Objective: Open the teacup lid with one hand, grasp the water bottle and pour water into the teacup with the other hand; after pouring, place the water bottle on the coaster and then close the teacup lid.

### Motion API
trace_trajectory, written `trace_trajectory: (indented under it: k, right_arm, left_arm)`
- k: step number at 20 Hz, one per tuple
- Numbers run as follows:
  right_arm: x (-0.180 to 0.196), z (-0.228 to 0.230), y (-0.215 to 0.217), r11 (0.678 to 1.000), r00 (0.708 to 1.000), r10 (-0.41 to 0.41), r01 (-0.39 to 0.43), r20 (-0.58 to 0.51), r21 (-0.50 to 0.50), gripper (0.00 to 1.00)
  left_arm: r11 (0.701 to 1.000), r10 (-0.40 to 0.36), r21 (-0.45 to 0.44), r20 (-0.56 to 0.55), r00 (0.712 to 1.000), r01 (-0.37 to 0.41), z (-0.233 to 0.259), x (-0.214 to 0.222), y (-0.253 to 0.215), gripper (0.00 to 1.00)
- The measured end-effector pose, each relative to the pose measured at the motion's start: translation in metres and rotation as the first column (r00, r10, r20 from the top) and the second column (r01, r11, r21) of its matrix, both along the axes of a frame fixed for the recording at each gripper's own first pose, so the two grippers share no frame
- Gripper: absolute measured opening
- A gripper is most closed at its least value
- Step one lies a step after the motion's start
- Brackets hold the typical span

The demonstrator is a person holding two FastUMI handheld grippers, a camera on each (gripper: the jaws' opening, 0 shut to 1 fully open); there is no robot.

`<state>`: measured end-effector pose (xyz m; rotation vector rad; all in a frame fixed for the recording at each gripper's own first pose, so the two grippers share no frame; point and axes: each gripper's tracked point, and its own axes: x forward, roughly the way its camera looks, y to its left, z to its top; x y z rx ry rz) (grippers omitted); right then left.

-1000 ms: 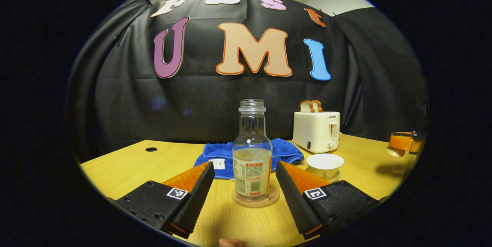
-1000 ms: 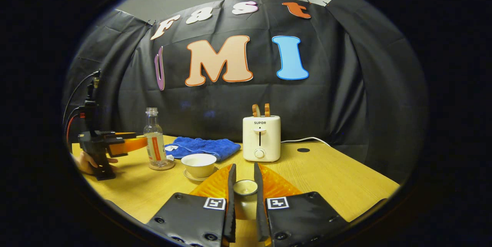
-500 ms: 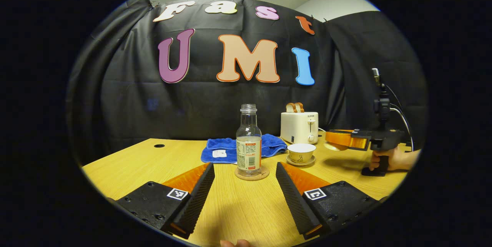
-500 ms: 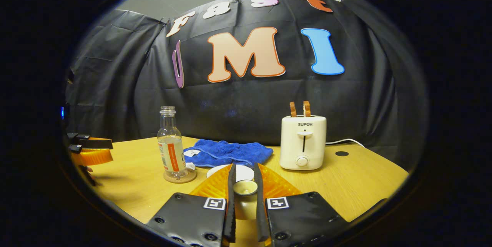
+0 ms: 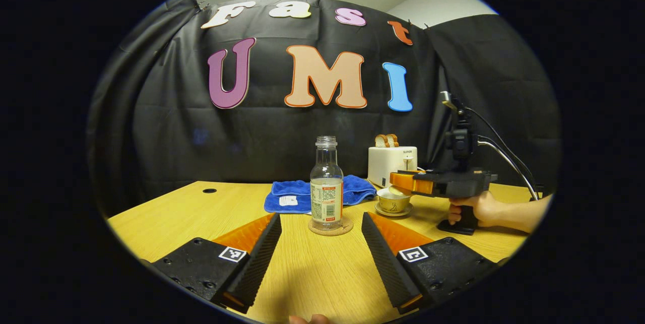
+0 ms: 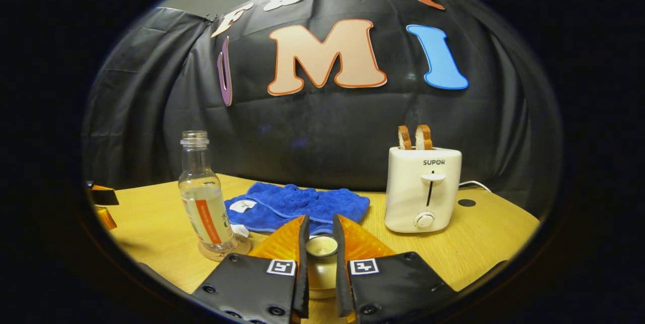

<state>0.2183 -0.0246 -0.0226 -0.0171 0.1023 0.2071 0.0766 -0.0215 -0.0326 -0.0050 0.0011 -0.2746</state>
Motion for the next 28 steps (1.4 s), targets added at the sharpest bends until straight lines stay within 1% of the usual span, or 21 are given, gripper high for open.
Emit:
trace_trajectory:
  k: [2, 9, 13, 14, 15, 17, 19, 20, 22, 23, 24, 25, 26, 27, 28]
  right_arm:
    - [0.004, -0.005, 0.003, 1.0, 0.999, 0.005, -0.006, -0.035, -0.013, 0.25]
    - [0.008, -0.013, 0.007, 0.999, 0.997, 0.022, -0.025, -0.08, -0.032, 0.25]
    - [0.008, -0.012, 0.008, 0.999, 0.996, 0.026, -0.029, -0.085, -0.034, 0.25]
    - [0.008, -0.012, 0.008, 0.999, 0.996, 0.03, -0.032, -0.083, -0.026, 0.27]
    - [0.008, -0.011, 0.007, 0.999, 0.997, 0.03, -0.031, -0.073, -0.014, 0.3]
    - [0.005, 0.002, 0.008, 0.999, 0.999, 0.038, -0.038, -0.01, -0.003, 0.48]
    - [0.003, 0.016, 0.004, 0.999, 0.996, 0.02, -0.022, 0.085, 0.023, 0.8]
    - [0.008, 0.013, -0.004, 0.999, 0.997, -0.022, 0.02, 0.076, 0.025, 0.96]
    - [0.006, 0.013, -0.012, 0.998, 0.994, -0.064, 0.062, 0.085, 0.02, 0.87]
    - [0.003, 0.012, -0.016, 0.996, 0.993, -0.086, 0.085, 0.079, 0.018, 0.87]
    - [0.0, 0.015, -0.021, 0.995, 0.991, -0.102, 0.1, 0.088, 0.019, 0.87]
    - [-0.006, 0.014, -0.028, 0.993, 0.989, -0.122, 0.12, 0.084, 0.017, 0.92]
    - [-0.012, 0.016, -0.036, 0.99, 0.986, -0.144, 0.144, 0.086, 0.015, 0.92]
    - [-0.019, 0.016, -0.044, 0.985, 0.981, -0.172, 0.171, 0.086, 0.017, 0.95]
    - [-0.027, 0.018, -0.052, 0.982, 0.978, -0.19, 0.189, 0.091, 0.016, 0.93]
  left_arm:
    - [1.0, 0.002, 0.0, 0.0, 1.0, -0.002, 0.0, 0.0, 0.0, 0.93]
    - [1.0, 0.003, 0.0, 0.0, 1.0, -0.003, 0.0, 0.0, 0.001, 0.93]
    - [1.0, 0.003, 0.0, -0.001, 1.0, -0.003, 0.0, 0.001, 0.001, 0.94]
    - [1.0, 0.003, 0.0, -0.001, 1.0, -0.003, 0.0, 0.001, 0.001, 0.93]
    - [1.0, 0.004, 0.0, -0.001, 1.0, -0.004, 0.0, 0.001, 0.001, 0.93]
    - [1.0, 0.005, 0.0, -0.001, 1.0, -0.005, 0.0, 0.001, 0.001, 0.93]
    - [1.0, 0.005, 0.0, -0.001, 1.0, -0.005, 0.0, 0.001, 0.001, 0.93]
    - [1.0, 0.006, -0.001, -0.001, 1.0, -0.006, -0.001, 0.001, 0.001, 0.93]
    - [1.0, 0.008, 0.0, -0.002, 1.0, -0.008, -0.001, 0.001, 0.002, 0.93]
    - [1.0, 0.011, 0.0, -0.004, 1.0, -0.011, -0.001, 0.001, 0.002, 0.93]
    - [0.999, 0.047, 0.0, -0.006, 0.999, -0.047, -0.001, 0.002, 0.01, 0.93]
    - [0.997, 0.076, 0.001, -0.008, 0.997, -0.076, -0.002, 0.003, 0.017, 0.94]
    - [0.996, 0.092, 0.002, -0.009, 0.996, -0.092, -0.002, 0.003, 0.019, 0.95]
    - [0.994, 0.106, 0.002, -0.008, 0.994, -0.106, -0.001, 0.004, 0.019, 0.95]
    - [0.992, 0.129, 0.003, -0.01, 0.992, -0.129, -0.002, 0.006, 0.023, 0.95]
